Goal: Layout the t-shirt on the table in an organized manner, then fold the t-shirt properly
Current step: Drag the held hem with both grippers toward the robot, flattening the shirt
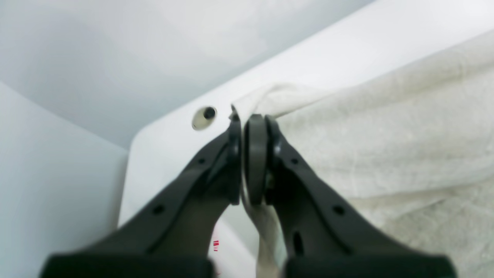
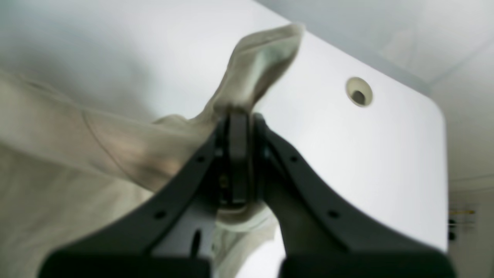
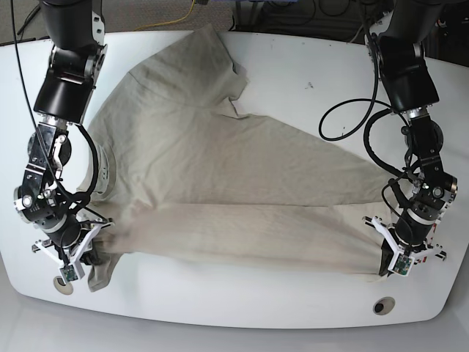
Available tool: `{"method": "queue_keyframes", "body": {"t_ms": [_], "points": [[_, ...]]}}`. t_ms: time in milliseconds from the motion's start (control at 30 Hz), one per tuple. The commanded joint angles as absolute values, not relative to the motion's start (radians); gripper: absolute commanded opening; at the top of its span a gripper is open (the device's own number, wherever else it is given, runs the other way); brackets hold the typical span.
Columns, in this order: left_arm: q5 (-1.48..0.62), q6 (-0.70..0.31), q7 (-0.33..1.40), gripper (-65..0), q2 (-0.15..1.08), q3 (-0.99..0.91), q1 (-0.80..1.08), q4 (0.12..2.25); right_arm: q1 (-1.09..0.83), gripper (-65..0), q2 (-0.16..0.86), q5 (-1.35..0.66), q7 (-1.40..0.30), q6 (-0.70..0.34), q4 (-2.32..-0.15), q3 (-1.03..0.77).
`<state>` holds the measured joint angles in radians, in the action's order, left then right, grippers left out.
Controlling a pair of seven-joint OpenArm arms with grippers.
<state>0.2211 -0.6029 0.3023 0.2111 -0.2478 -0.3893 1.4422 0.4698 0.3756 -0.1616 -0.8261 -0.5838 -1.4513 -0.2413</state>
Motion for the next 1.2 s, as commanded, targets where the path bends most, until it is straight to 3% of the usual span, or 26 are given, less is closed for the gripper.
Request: {"method": "queue_keyframes", "body": {"t_ms": [0,367,1167], "points": [[0.209,-0.584,0.274,-65.0,0.225,-0.251,-0.456,1.429,0.533,-65.0,0.386,-0.166,-0.769,-0.581,-1.391,-0.245],[0.213,-0.584,0.166,-65.0,0.240,-0.251,-0.567,1.250,0.702,-65.0,0.381,-0.166,-0.654,-0.582,-1.079,-0.242],[0.209,-0.582,-0.133,-65.0,0.403,-0.251,-0.737,0.727,0.929,-65.0,0.380,-0.165,-0.309,-0.578,-0.605,0.016]]}}
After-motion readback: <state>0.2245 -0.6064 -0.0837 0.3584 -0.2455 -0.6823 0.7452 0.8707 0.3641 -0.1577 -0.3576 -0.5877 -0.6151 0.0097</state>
